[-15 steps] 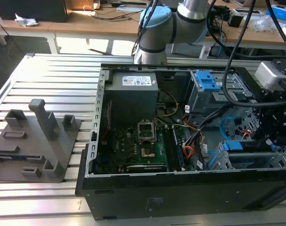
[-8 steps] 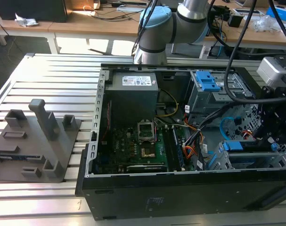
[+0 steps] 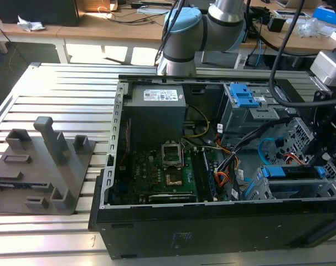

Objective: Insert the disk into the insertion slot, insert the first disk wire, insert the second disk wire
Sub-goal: 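Insert the first disk wire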

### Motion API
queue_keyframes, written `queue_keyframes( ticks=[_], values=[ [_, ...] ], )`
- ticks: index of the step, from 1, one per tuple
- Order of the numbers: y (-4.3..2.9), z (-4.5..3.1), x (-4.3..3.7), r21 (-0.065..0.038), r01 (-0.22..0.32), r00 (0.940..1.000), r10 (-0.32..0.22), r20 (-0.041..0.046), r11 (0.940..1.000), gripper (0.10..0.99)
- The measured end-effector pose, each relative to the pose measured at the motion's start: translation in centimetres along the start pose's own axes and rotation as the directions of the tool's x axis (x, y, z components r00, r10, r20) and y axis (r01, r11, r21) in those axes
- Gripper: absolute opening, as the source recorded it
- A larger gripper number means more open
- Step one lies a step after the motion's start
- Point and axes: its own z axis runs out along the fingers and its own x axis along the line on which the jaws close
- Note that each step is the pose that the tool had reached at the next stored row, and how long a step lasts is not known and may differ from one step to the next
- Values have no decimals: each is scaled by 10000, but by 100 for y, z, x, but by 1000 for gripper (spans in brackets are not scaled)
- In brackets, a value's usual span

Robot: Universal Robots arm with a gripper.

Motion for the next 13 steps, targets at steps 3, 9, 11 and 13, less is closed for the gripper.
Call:
queue_keyframes(
  ticks=[3, 9, 11, 13],
  values=[
    [2, -44, 2, 0, -1, 10000, 1, 0, 10000, 302],
    [2, -73, 1, 1, 0, 10000, 0, 0, 10000, 224],
    [2, -75, 1, 0, 0, 10000, 0, 0, 10000, 106],
    [3, -75, 0, 0, -1, 10000, 1, -2, 10000, 106]
  ],
)
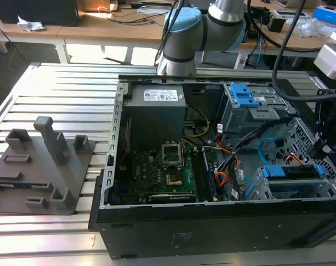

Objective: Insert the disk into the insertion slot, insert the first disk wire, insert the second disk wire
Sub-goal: 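Insert the first disk wire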

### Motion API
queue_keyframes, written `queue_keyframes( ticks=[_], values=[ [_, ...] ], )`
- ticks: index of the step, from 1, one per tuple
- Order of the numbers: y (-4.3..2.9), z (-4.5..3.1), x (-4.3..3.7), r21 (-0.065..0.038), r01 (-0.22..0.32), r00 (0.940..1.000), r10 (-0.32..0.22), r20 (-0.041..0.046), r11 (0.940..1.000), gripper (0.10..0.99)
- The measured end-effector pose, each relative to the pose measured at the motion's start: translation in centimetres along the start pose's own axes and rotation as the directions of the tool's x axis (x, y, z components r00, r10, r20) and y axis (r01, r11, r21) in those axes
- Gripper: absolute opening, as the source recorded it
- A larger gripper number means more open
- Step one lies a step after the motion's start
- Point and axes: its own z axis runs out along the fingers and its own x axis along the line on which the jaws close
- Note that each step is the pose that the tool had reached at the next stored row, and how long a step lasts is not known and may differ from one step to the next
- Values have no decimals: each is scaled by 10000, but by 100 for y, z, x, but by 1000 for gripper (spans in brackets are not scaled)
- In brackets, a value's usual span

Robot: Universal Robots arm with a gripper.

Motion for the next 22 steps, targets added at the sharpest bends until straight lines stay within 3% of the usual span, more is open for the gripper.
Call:
queue_keyframes(
  ticks=[14, 22],
  values=[
    [3, -1, 0, 0, 2, 10000, -2, 1, 10000, 106],
    [165, 7, 4, 0, 0, 10000, 0, 2, 10000, 106]
  ],
)
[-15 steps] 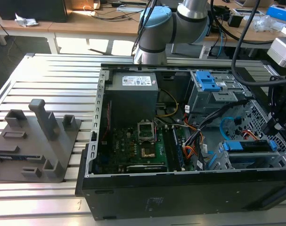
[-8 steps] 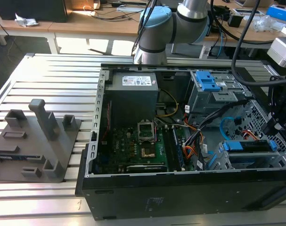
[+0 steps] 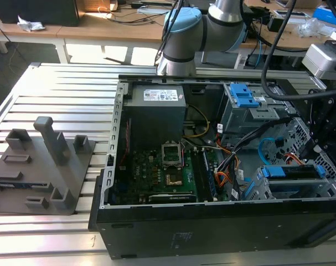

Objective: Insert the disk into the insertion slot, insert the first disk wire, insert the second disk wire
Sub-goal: 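Insert the first disk wire, then insert the second disk wire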

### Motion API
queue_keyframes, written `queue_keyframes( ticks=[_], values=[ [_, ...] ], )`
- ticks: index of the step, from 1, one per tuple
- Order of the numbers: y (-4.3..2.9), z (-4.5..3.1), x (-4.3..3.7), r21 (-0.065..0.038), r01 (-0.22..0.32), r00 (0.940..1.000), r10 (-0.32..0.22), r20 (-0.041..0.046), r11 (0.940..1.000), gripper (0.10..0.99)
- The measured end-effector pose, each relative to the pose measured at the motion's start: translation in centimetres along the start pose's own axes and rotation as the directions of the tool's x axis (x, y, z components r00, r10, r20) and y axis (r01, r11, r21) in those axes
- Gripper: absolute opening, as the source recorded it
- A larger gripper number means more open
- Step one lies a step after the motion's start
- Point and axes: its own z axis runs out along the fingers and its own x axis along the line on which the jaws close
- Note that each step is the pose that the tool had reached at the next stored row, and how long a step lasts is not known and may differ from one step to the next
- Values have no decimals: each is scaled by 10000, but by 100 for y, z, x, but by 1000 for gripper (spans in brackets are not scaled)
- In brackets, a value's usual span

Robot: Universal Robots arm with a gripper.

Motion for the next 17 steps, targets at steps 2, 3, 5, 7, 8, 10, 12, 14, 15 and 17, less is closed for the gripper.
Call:
queue_keyframes(
  ticks=[2, 3, 5, 7, 8, 10, 12, 14, 15, 17],
  values=[
    [4, 0, -3, 0, 2, 10000, -2, 0, 10000, 106],
    [4, 0, -7, 0, 2, 10000, -2, 0, 10000, 106],
    [7, 0, -37, 0, -1, 10000, 1, 0, 10000, 106],
    [28, 2, -51, 0, 4, 10000, -4, -1, 10000, 106],
    [56, 4, -50, 0, 4, 10000, -4, -1, 10000, 106],
    [95, 7, -49, 0, 8, 10000, -8, -1, 10000, 106],
    [100, 7, -49, 0, 11, 10000, -11, -1, 10000, 106],
    [102, 7, -49, 0, 11, 10000, -11, -1, 10000, 106],
    [104, 7, -49, 1, 12, 10000, -12, -1, 10000, 106],
    [107, 7, -49, 1, 13, 10000, -13, -1, 10000, 106]
  ],
)
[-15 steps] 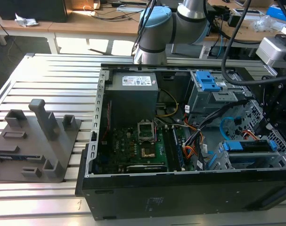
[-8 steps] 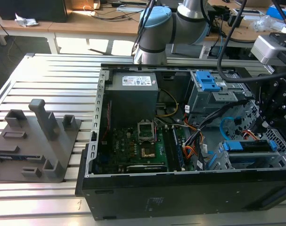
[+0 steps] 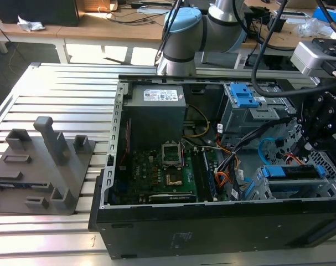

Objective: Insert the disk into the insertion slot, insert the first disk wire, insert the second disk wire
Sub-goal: 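Insert the second disk wire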

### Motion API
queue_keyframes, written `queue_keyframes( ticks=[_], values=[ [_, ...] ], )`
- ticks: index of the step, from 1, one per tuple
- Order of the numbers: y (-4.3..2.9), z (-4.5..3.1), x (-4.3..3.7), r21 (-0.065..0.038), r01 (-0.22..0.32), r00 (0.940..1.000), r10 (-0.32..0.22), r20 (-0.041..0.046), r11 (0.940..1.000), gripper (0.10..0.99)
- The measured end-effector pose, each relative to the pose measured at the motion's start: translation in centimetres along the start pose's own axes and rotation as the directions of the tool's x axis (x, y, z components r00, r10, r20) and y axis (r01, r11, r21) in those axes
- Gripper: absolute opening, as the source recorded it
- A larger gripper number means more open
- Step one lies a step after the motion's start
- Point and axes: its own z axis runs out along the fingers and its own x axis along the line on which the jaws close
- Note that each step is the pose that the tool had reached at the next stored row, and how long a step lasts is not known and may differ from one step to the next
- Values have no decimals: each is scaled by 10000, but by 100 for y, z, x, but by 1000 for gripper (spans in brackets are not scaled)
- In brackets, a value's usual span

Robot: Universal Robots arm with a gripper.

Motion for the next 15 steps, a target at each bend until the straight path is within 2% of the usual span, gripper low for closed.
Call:
queue_keyframes(
  ticks=[2, 7, 9, 13, 15],
  values=[
    [15, 1, -1, 0, -2, 10000, 2, 1, 10000, 106],
    [190, 11, -6, -1, 0, 10000, 0, 1, 10000, 106],
    [211, 11, -40, -1, -1, 10000, 1, 0, 10000, 106],
    [231, 13, -181, 0, 6, 10000, -6, -1, 10000, 106],
    [235, 11, -319, 1, 45, 10000, -45, -3, 10000, 106]
  ],
)
